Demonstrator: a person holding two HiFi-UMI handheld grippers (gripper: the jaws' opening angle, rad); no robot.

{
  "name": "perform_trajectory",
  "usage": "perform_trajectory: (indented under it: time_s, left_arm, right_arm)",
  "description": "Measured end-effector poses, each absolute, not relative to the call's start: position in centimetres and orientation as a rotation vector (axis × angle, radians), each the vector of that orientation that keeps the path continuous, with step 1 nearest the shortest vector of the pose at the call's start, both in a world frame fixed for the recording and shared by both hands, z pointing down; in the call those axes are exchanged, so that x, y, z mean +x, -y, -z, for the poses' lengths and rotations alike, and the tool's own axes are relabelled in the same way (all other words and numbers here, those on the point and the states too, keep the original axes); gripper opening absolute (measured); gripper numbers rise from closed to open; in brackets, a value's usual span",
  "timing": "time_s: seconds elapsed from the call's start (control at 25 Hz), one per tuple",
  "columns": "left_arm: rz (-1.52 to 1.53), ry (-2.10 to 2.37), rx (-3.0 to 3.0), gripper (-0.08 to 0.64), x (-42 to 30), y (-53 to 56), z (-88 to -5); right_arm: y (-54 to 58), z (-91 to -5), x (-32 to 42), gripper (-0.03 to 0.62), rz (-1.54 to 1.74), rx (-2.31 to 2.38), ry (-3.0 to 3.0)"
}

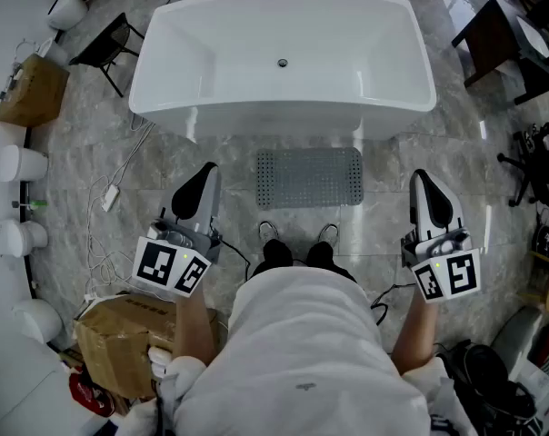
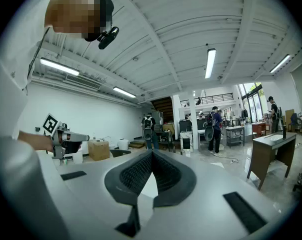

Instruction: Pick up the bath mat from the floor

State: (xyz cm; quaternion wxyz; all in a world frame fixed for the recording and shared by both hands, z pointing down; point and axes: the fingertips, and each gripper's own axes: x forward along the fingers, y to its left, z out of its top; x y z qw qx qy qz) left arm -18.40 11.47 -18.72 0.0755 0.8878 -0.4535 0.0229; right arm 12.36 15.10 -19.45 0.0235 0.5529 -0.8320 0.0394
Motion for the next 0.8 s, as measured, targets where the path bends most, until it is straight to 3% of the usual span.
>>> perform_trajectory:
  time_s: [0.8]
  left_arm:
    - [-0.092, 1.339, 2.664, 0.012, -16.2, -13.1, 18.3]
  right_arm:
    - [-16.7, 18.6, 15.2, 0.006, -0.197, 1.788, 2.593]
